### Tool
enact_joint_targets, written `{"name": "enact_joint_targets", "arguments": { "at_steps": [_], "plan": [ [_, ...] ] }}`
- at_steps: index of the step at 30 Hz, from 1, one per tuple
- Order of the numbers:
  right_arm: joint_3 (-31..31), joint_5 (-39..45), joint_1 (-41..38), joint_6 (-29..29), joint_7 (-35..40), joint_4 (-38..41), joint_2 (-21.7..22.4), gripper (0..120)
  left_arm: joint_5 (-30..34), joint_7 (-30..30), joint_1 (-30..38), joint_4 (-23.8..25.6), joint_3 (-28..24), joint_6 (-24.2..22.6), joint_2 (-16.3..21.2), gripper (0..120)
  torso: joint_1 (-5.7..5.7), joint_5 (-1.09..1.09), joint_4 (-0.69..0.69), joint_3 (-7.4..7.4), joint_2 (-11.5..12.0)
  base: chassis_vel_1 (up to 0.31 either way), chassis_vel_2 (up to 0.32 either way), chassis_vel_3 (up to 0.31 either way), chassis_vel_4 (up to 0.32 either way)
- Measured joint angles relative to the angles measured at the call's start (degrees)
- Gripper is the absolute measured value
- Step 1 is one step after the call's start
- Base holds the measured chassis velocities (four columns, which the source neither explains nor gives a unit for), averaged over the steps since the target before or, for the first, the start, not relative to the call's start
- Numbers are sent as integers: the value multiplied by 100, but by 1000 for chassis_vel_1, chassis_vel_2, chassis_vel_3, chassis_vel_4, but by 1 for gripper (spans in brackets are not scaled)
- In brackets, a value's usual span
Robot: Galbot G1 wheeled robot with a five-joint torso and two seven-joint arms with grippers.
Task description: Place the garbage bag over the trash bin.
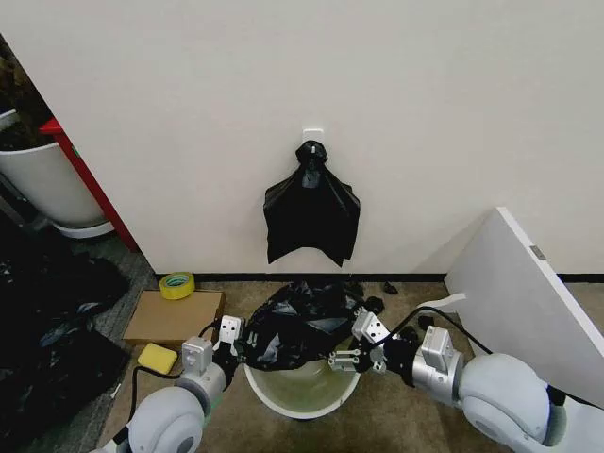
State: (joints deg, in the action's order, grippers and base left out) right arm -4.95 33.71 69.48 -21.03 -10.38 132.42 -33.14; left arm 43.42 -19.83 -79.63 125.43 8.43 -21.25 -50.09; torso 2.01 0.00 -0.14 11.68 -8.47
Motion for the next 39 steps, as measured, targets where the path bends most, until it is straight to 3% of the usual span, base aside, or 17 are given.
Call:
{"name": "enact_joint_targets", "arguments": {
  "at_steps": [2,9,14,15,24,29,39],
  "plan": [
    [0,-11,19,2,0,17,36,52,-2,-1,-2,3,-5,-3,-3,1,0,0,0,0,0,0,0,0,0],
    [33,-264,92,130,-46,-9,172,21,57,-25,9,16,7,-52,1,1,0,0,0,0,0,0,0,0,0],
    [1,-285,153,197,-41,-7,226,10,157,-43,10,17,50,-85,-1,1,0,0,0,0,0,0,0,0,0],
    [-64,-307,239,301,-38,-32,296,0,211,-50,18,18,82,-99,-3,1,0,0,0,0,0,0,0,0,0],
    [-372,-303,586,883,-272,-331,638,0,480,-54,-26,52,357,-129,-21,1,0,-1,-1,0,0,0,0,0,0],
    [-437,6,583,1097,-551,-483,823,0,961,-122,-80,107,741,-233,-64,1,0,-1,1,0,0,0,0,0,0],
    [-566,509,884,1685,-1171,-796,782,0,1584,-225,-61,190,1080,-415,-43,1,0,-1,1,0,0,0,0,0,0]
  ]
}}
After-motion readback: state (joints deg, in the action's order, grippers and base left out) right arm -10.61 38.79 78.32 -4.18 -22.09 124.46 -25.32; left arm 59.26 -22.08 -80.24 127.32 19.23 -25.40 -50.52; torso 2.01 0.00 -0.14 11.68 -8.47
